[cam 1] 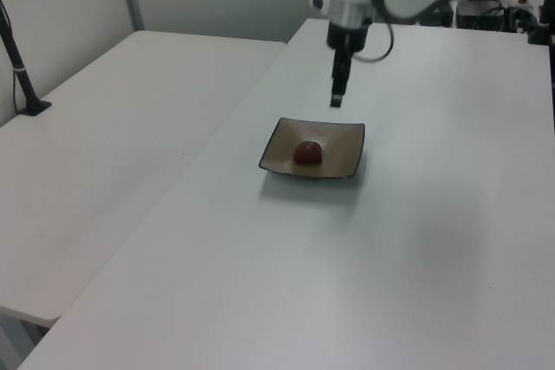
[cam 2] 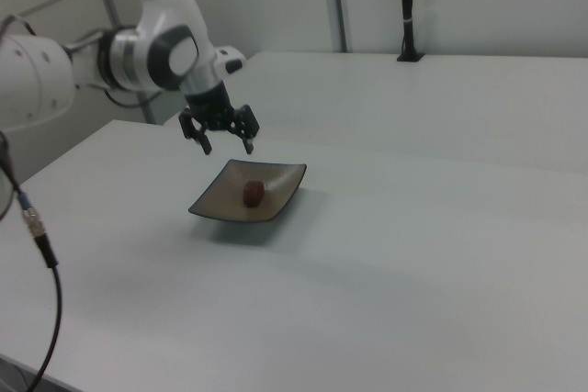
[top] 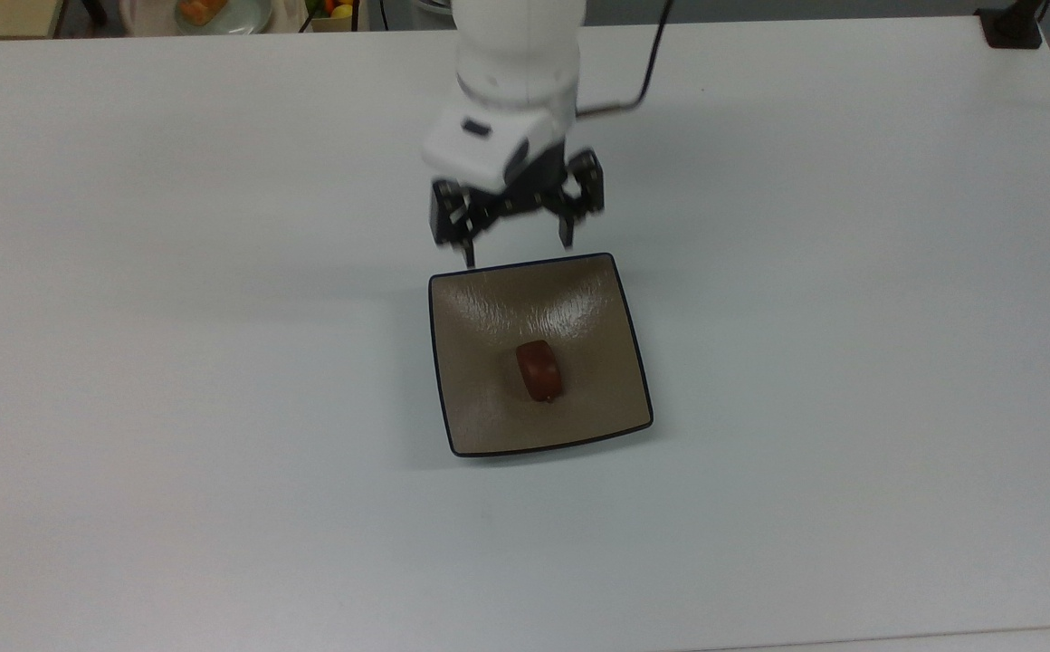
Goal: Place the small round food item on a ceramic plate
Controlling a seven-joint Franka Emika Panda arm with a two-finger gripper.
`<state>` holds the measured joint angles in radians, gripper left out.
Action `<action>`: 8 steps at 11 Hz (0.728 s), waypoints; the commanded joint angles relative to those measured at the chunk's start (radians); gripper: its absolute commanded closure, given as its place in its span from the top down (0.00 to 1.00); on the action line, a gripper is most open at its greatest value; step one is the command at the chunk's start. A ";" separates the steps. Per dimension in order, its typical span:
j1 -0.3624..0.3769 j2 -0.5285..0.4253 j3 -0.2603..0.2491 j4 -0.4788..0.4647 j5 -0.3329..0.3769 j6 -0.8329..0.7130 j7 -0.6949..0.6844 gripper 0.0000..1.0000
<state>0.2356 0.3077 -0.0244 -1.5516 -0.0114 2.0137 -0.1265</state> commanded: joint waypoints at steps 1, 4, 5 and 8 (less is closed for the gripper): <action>-0.028 -0.175 -0.008 -0.027 0.031 -0.240 0.037 1.00; -0.050 -0.283 -0.026 -0.028 0.042 -0.395 0.148 1.00; -0.050 -0.312 -0.038 -0.028 0.042 -0.447 0.146 1.00; -0.044 -0.358 -0.054 -0.038 0.044 -0.486 0.140 1.00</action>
<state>0.1821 -0.0076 -0.0650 -1.5535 0.0098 1.5393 -0.0077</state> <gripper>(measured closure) 0.000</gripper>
